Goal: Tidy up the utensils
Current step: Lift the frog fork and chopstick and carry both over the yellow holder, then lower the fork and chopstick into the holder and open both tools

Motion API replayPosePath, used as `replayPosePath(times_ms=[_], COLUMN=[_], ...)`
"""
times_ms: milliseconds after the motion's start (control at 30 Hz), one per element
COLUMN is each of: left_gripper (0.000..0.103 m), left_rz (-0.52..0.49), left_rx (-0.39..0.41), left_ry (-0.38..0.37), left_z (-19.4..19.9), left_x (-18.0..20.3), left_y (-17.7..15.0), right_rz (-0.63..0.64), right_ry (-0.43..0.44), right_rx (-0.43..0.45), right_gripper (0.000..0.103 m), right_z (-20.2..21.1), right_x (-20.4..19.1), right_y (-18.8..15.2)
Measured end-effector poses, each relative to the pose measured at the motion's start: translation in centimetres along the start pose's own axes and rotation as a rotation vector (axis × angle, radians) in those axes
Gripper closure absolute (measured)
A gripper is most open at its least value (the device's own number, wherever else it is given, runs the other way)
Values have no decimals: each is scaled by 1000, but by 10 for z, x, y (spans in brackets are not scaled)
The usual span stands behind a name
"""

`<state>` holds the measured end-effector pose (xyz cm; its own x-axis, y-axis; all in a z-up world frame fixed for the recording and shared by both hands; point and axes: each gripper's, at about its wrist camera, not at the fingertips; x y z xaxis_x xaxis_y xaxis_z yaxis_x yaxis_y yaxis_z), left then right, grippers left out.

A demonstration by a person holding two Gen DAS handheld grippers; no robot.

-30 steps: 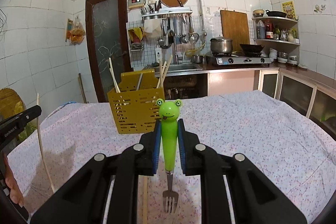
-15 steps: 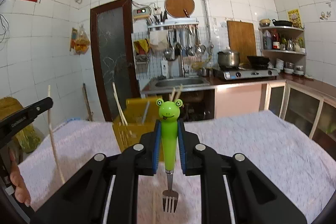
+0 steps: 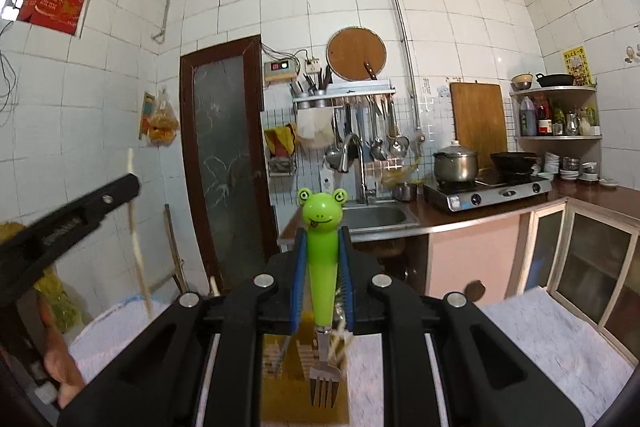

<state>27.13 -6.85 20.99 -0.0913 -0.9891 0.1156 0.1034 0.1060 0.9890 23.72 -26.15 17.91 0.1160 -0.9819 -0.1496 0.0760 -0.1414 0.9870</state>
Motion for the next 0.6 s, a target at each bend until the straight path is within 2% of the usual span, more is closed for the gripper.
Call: replayPosePath(times_ms=[133,233,467,600], left_gripper=[98,98,98,98], left_rz=[-23,-7,4,10], left_rx=[5,-29,-100,-148], left_ry=[24,30,58,59], left_z=[-40,-71,-117,-127], left_x=[12,11,-1,-7], left_y=[-7,-23,-72,-91], right_rz=[-9,3,19,6], right_ry=[22,36,34,17], right_rx=[5,-16,-100,-155], right_gripper=[87,87,87,87], right_z=[-29,-48,-78,-88], right_x=[4,4,12,21], right_y=[3,-8,-53,-75])
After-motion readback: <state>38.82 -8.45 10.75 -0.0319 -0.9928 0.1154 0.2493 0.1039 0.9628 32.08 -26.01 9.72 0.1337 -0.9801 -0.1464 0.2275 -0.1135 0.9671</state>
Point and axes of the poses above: each gripper's, at about its wrist camera, not at the fingertips, and z roughly against the way its jaws point, x to its right, y to its top, and after that the axes turned 7 degrees about y, right-handed
